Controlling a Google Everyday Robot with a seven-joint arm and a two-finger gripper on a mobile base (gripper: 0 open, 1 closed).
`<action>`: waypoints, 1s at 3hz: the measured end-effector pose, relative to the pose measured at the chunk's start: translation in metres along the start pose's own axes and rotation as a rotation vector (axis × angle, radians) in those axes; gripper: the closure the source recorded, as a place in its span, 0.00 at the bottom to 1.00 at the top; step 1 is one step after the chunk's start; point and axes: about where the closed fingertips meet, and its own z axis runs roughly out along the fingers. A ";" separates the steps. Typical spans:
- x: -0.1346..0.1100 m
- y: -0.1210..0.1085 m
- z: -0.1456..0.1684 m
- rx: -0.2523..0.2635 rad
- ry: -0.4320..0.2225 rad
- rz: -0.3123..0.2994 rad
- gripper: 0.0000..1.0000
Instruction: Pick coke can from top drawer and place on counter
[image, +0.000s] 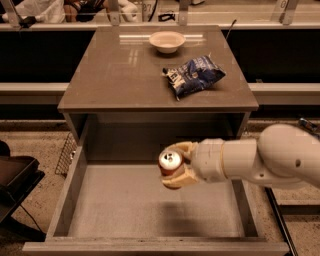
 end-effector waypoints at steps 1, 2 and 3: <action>-0.114 -0.038 0.009 -0.041 0.009 -0.053 1.00; -0.172 -0.064 0.035 -0.091 -0.024 -0.034 1.00; -0.218 -0.102 0.074 -0.095 -0.071 0.016 1.00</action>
Offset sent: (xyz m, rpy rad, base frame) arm 0.0869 0.1625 0.1927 0.0481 0.0725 0.1511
